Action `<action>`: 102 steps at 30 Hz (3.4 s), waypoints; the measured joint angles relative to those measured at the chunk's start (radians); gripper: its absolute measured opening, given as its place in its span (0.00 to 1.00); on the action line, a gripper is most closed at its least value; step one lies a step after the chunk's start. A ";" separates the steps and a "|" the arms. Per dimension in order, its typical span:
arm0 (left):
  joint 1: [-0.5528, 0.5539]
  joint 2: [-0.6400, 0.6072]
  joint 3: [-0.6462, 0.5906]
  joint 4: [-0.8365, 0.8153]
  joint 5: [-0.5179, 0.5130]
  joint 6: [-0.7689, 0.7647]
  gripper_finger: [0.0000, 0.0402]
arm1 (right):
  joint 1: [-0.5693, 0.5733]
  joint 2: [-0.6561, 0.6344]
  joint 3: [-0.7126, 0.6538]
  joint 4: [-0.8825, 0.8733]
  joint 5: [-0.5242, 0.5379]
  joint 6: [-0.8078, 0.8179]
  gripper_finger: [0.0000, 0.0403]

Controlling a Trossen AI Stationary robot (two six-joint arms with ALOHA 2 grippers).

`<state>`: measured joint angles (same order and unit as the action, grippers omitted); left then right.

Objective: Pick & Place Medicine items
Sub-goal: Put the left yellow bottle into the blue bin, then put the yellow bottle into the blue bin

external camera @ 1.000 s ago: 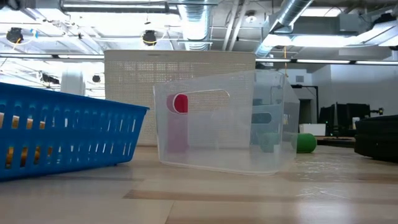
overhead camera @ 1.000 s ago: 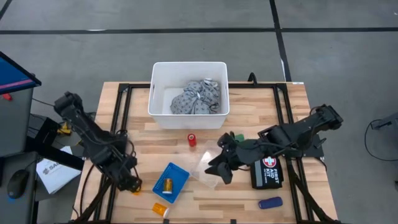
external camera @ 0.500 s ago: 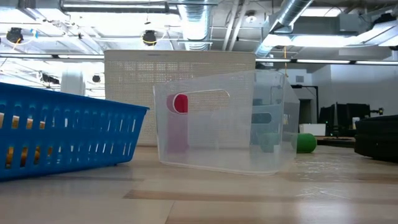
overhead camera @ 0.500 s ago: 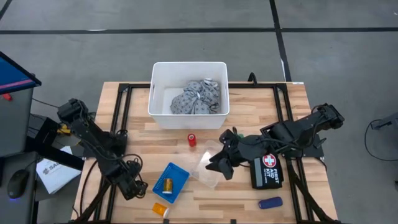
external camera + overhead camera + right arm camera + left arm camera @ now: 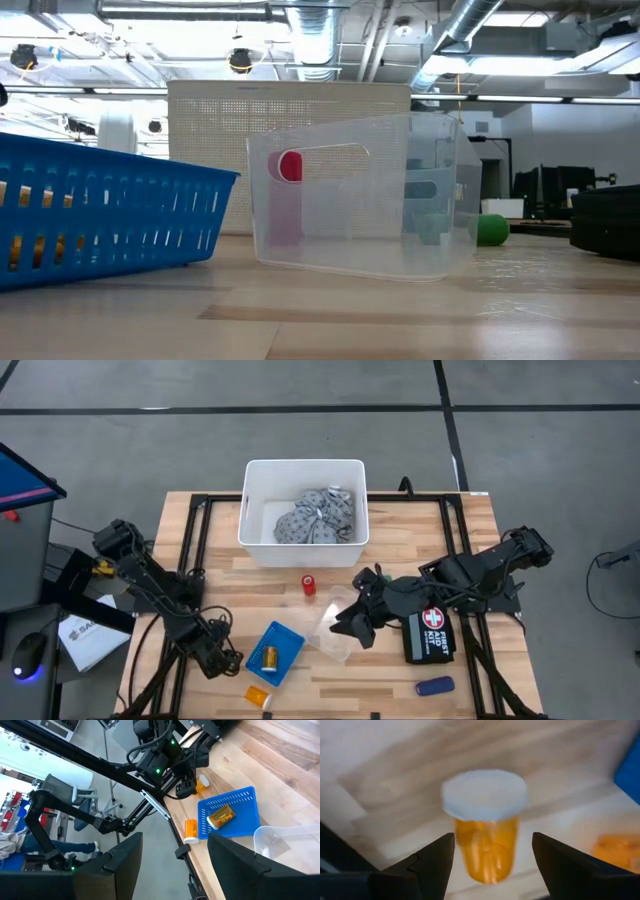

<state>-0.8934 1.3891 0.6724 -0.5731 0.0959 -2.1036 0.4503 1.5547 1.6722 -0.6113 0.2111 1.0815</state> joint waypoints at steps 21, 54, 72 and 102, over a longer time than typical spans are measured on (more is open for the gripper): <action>-0.029 0.071 0.001 0.068 0.036 -0.047 0.65 | 0.000 0.001 0.000 -0.002 0.031 -0.008 0.55; 0.076 -0.218 0.002 -0.050 -0.253 0.124 0.42 | 0.000 0.001 0.000 -0.005 0.030 -0.017 0.55; 0.390 0.004 0.002 0.480 -0.078 0.605 0.45 | 0.001 0.001 0.000 -0.125 0.030 0.061 0.55; -0.073 -0.231 0.003 0.878 -0.093 0.932 0.66 | 0.036 0.001 0.000 -0.114 0.024 0.030 0.55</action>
<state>-0.9667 1.1582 0.6750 0.3052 0.0034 -1.1718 0.4862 1.5558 1.6722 -0.7258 0.2348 1.1118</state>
